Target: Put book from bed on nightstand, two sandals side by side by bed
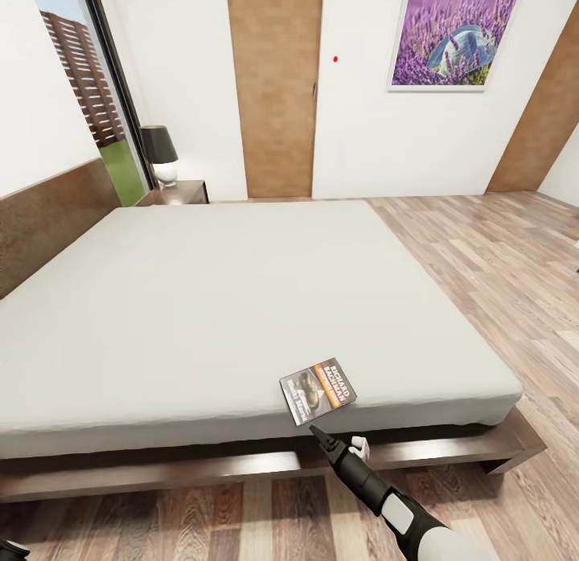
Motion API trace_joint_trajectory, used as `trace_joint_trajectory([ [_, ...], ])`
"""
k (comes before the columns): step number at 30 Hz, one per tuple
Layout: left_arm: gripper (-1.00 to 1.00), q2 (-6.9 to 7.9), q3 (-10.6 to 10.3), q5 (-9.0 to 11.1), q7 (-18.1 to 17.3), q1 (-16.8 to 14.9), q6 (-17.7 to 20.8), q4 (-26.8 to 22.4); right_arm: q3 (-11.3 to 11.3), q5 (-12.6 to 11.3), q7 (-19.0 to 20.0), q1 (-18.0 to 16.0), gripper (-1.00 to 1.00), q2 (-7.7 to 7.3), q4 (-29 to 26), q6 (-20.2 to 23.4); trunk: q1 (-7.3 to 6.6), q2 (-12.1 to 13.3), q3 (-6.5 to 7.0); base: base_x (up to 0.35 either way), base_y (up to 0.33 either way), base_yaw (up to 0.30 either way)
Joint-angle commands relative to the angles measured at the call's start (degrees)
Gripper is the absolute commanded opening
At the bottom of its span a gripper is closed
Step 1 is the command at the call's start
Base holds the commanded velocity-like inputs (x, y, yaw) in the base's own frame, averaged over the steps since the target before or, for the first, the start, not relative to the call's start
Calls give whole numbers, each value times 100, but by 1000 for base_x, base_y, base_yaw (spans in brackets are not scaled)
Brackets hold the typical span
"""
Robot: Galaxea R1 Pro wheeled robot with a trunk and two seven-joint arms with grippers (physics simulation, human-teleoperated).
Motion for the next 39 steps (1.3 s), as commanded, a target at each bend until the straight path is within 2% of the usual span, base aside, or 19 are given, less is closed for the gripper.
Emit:
trace_joint_trajectory([
  [1, 100, 9, -48, 60, 38, -4, 60, -6, -49, 47, 27, -2, 100, 7, -20, 55, -1, -2, -5, 0, 0, 0],
  [39, 100, 9, -48, 60, 38, -3, 62, -3, -39, 53, 4, -27, 100, 99, -25, 63, -1, -2, -5, 0, 0, 0],
])
